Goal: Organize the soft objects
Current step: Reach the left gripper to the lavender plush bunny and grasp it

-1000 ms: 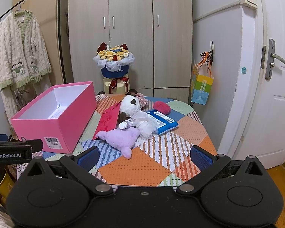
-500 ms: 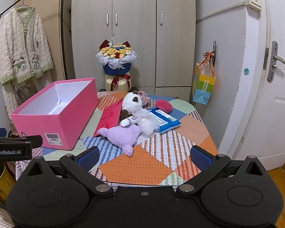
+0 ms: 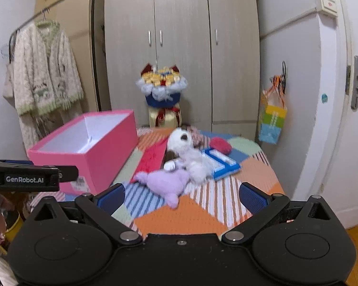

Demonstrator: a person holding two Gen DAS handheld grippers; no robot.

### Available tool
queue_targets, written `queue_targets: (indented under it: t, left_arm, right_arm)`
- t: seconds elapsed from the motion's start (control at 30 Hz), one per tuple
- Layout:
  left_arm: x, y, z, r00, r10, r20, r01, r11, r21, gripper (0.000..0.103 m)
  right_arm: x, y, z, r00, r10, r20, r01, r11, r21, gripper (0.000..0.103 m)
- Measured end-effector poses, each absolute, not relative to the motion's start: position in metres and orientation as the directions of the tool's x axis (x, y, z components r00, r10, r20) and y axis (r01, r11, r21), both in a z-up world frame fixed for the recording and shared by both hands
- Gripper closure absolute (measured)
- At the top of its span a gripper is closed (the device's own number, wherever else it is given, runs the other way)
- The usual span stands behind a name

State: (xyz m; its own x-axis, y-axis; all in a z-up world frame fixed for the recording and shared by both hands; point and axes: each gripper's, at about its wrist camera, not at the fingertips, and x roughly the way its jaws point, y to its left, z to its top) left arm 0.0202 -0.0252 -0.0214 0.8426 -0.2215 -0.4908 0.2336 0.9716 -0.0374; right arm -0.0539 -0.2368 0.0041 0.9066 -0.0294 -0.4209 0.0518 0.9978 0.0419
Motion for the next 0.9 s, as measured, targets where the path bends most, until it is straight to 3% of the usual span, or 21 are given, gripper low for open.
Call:
queue_targets:
  t: [0.13,0.23,0.4,0.67,0.9]
  left_arm:
    - [0.038,-0.042,-0.037,0.853,-0.216,-0.475,0.249,0.969,0.005,0.002]
    - [0.055,-0.049,-0.049,0.833,-0.287,-0.474,0.301,0.952,-0.048,0.002]
    - [0.079,-0.074,-0.056,0.799,-0.375,-0.471,0.398,0.916,-0.054,0.003]
    - [0.128,-0.119,-0.074,0.715,-0.440,-0.544,0.522,0.853,-0.003,0.006]
    - [0.165,-0.128,-0.092,0.628,-0.472,-0.618,0.571,0.820,-0.046,0.020]
  right_arm:
    - [-0.036,-0.251,-0.017,0.918,0.011,-0.396,0.019,0.997,0.072,0.000]
    - [-0.018,-0.263,-0.035,0.916,0.064,-0.396,-0.018,0.993,0.120,0.000]
    - [0.016,-0.264,-0.060,0.902,0.101,-0.419,-0.086,0.995,0.054,0.002]
    - [0.072,-0.267,-0.089,0.852,0.250,-0.460,-0.239,0.968,0.083,0.005]
    - [0.104,-0.258,-0.108,0.812,0.295,-0.504,-0.288,0.953,0.094,0.006]
